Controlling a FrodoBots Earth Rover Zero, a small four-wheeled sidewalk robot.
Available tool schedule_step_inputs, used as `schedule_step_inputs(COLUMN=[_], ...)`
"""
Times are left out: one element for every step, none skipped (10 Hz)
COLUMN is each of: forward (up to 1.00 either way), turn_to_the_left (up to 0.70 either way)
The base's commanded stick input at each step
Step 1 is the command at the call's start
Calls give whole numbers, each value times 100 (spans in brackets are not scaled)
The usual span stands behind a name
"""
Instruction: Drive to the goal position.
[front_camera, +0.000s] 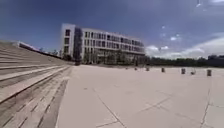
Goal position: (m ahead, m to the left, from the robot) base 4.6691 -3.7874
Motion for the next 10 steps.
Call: schedule_step_inputs(forward=[70, 70, 70, 70, 70, 70, 70, 70, 70, 70], turn_to_the_left=[-35, -35, -35, -35, -35, -35, -35, -35, -35, -35])
